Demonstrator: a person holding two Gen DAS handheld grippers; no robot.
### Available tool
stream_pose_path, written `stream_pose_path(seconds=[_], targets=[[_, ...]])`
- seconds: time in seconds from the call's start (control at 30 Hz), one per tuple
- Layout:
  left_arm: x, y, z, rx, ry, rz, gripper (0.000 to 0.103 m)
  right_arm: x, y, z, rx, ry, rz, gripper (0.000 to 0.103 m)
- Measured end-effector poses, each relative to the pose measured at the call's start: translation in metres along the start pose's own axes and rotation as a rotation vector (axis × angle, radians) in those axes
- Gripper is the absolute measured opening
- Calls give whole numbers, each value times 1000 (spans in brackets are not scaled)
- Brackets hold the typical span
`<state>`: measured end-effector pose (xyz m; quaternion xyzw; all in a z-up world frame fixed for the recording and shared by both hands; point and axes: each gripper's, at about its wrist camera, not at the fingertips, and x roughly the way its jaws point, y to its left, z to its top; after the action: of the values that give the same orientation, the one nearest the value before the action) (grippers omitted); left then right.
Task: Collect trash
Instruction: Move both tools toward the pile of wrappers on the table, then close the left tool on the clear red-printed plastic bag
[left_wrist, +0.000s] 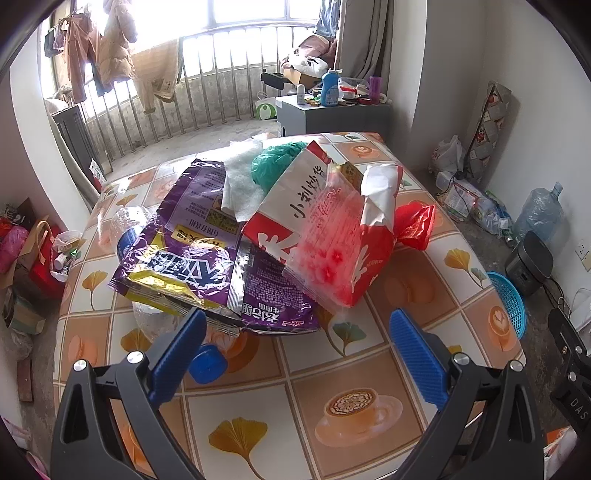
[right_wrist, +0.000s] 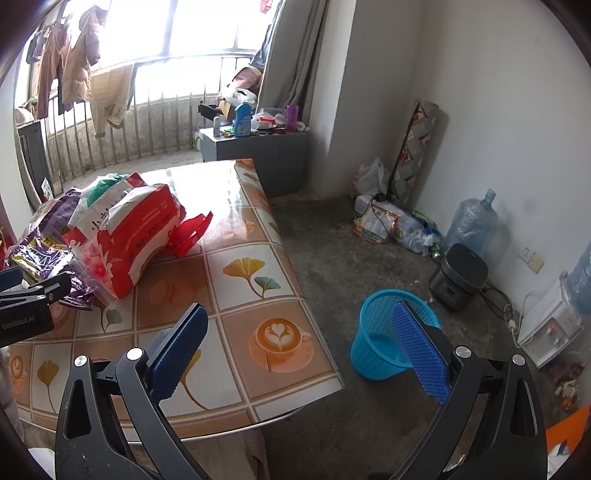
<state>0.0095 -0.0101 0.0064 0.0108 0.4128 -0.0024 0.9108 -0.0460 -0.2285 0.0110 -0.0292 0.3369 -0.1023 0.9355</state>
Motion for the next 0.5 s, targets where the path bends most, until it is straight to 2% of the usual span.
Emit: stream_pose_path(seconds=[0.1,0.23,0.37,0.5], targets=[[-2,4,5,6,-17,-9,97,0,1,4,11,-22,0,95],[-4,12,15,35,-49,-61,97,-1,4,12,27,-70,27,95],[-10,28,27,58,-113,-119,97,1,12,22,45,-102,87,95],[-12,49,39,39,-170,-149,97,7,30,31,51,-111,166,95]])
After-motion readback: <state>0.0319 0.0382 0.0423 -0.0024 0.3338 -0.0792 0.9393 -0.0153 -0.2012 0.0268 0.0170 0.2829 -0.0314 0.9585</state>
